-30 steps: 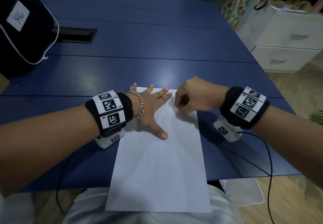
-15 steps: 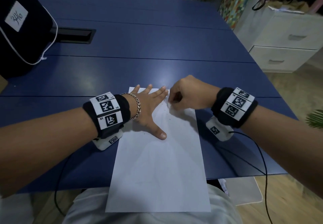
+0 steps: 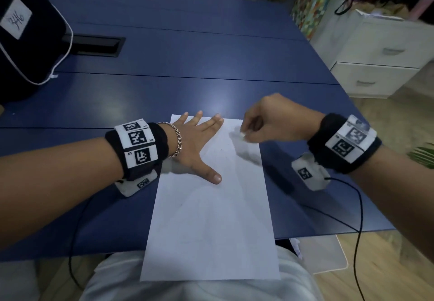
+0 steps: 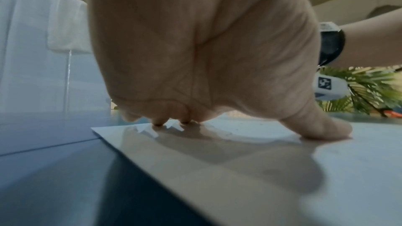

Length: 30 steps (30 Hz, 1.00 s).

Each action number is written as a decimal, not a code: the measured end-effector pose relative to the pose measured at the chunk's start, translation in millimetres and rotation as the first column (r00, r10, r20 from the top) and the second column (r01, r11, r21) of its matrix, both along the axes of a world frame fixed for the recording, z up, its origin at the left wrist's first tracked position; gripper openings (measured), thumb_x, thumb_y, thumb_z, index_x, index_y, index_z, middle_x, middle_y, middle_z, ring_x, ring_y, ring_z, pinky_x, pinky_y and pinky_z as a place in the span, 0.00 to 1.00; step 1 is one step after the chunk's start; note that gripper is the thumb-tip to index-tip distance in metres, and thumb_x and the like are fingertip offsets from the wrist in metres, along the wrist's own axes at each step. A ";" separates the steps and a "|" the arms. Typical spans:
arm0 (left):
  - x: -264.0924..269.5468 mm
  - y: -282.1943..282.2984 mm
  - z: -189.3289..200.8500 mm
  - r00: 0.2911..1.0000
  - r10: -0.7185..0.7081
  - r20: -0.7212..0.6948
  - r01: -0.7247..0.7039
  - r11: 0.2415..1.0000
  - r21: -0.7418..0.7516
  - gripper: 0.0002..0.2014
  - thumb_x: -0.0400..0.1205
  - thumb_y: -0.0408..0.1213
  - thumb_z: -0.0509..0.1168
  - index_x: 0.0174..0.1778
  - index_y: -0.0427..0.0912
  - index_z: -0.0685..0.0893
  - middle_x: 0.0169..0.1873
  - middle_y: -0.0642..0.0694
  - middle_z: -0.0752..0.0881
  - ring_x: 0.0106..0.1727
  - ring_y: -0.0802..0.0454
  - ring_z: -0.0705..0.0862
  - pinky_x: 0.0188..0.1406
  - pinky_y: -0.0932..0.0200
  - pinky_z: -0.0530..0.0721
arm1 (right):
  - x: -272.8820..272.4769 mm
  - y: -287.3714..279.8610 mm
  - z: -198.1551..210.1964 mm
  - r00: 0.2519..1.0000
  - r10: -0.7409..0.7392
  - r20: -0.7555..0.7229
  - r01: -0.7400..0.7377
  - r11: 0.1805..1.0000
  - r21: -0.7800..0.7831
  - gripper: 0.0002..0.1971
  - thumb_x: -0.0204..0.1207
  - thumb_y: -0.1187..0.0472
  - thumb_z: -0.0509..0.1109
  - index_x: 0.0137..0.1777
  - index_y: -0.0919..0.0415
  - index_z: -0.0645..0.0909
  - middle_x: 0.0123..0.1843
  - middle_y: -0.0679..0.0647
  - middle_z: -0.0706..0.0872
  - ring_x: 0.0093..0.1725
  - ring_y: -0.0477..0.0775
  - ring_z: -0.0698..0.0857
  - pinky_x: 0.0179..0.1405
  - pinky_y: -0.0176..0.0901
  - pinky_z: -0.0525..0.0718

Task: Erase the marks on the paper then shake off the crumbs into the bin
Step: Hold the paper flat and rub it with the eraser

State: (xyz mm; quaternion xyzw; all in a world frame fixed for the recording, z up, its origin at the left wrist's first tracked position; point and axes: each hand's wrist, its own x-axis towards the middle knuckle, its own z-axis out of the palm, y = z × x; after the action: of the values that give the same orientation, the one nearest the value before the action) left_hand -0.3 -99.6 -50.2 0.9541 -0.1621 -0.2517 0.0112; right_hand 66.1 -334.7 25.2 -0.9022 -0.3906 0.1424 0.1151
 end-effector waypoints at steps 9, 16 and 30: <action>-11.8 43.5 22.9 1.000 -0.011 -0.017 0.010 1.000 -0.020 0.76 0.62 0.85 0.66 0.90 0.48 0.27 0.89 0.51 0.26 0.90 0.43 0.29 0.88 0.39 0.34 | -28.4 -4.4 -26.7 0.999 0.037 -0.009 -0.037 0.998 -0.040 0.03 0.78 0.55 0.78 0.48 0.50 0.92 0.43 0.41 0.92 0.42 0.42 0.89 0.47 0.41 0.88; -24.9 56.4 11.6 0.998 0.006 0.064 -0.009 0.998 0.056 0.73 0.59 0.91 0.57 0.92 0.56 0.34 0.92 0.50 0.38 0.92 0.45 0.39 0.90 0.37 0.37 | -17.1 14.8 -13.5 1.000 -0.008 -0.002 0.007 0.982 -0.188 0.04 0.71 0.58 0.76 0.44 0.51 0.90 0.38 0.43 0.90 0.41 0.49 0.89 0.46 0.54 0.92; -7.3 33.8 0.6 0.995 0.099 0.010 -0.099 0.995 0.006 0.72 0.51 0.95 0.53 0.87 0.68 0.27 0.89 0.57 0.27 0.91 0.40 0.30 0.86 0.25 0.33 | -18.1 60.9 -31.6 0.997 0.045 0.064 -0.043 0.998 -0.040 0.04 0.73 0.60 0.75 0.45 0.57 0.91 0.39 0.48 0.92 0.41 0.53 0.88 0.44 0.47 0.88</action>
State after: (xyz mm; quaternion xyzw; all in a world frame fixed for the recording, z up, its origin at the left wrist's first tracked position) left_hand -7.6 -65.8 -49.6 0.9621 -0.1140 -0.2470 0.0198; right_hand 48.1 -273.8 -6.4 -0.8996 -0.4111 0.1229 0.0816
